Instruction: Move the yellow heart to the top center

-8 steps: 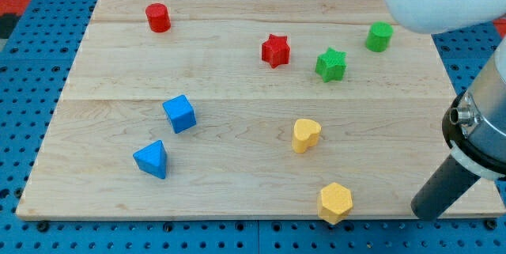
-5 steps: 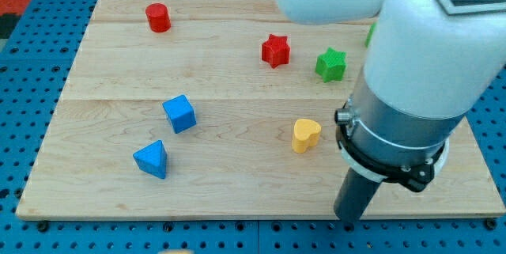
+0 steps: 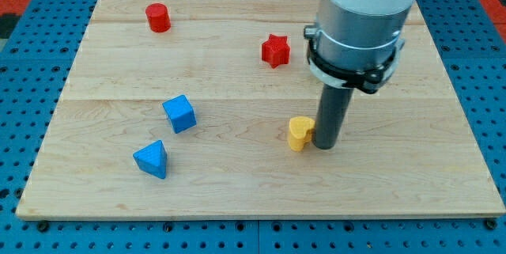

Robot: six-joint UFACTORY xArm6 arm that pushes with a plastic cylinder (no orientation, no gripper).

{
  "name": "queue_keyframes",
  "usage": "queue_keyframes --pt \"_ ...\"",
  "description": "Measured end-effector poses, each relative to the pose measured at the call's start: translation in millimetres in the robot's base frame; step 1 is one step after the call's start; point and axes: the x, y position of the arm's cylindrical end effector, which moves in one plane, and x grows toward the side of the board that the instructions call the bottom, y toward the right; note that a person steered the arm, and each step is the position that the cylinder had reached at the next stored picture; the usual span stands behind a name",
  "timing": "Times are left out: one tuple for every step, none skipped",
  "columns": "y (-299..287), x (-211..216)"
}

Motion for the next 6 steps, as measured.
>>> queue_keyframes --pt "-1.7 0.0" --pt "-32.8 -27.0" --pt "-54.5 -64.3" --pt "-40.1 -26.2" --pt "-34.7 24.1" --pt "-63.9 -25.1"
